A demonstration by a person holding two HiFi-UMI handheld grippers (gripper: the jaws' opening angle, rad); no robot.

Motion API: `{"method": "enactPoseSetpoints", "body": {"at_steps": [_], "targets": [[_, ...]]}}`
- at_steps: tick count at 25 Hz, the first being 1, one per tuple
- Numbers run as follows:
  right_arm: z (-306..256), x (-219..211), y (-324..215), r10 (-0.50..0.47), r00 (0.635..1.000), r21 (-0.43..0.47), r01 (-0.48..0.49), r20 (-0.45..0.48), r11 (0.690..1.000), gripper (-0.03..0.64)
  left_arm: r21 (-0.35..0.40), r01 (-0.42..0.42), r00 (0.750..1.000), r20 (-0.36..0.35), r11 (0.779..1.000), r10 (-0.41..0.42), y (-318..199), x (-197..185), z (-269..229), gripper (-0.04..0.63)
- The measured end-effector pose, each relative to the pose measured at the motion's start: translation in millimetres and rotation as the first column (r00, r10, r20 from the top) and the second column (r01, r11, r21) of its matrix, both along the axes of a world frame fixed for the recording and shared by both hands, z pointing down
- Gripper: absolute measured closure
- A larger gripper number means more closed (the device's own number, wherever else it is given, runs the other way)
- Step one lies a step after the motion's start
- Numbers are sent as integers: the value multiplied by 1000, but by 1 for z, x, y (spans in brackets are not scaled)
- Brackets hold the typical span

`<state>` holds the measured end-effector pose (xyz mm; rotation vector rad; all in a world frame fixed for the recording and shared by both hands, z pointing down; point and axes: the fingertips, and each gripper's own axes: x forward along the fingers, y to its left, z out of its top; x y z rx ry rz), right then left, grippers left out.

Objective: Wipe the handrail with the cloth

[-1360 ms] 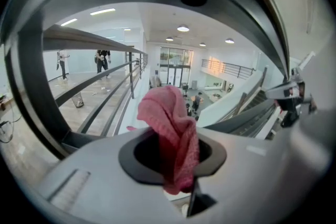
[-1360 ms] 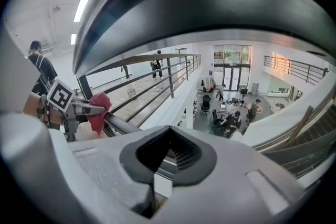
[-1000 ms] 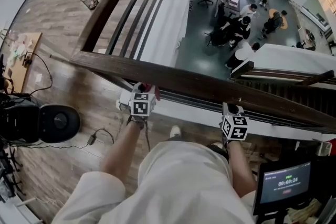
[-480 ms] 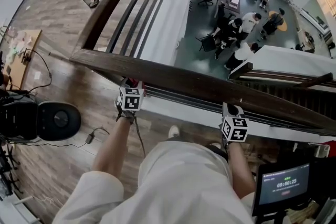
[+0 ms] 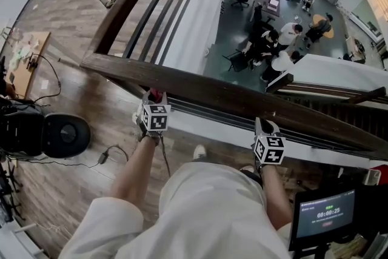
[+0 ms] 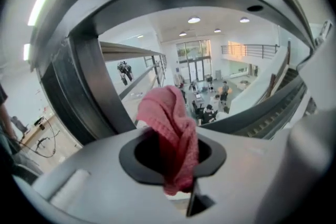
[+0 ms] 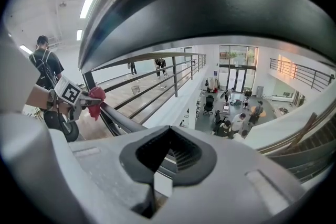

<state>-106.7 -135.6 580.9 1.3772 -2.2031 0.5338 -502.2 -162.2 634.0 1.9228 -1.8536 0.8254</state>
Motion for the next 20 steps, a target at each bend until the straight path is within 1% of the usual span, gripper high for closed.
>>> {"method": "enactPoseSetpoints", "body": {"at_steps": [3,8,11,16,20], "targets": [[1,2,2,-3,1000,5,3,9,1000,614,26,18,999,-48,999,-16,0,10,2,511],[4,6,3,-6,1000,10,5,19,1000,614,29,8,998,-55,1000,-6,-1,24,1,511],[8,14,7,2,1000,7,-2,24,1000,614,32,10,998,-63,999,-8,1,34,9,511],[9,35,12,22,999,3,-22,40,1000,614,34,-6,997,-76,999,8,3,67,12,512],[7,46,14,23,998,3,-23,51,1000,614,29,-22,995,-95,999,25,3,92,2,511]]}}
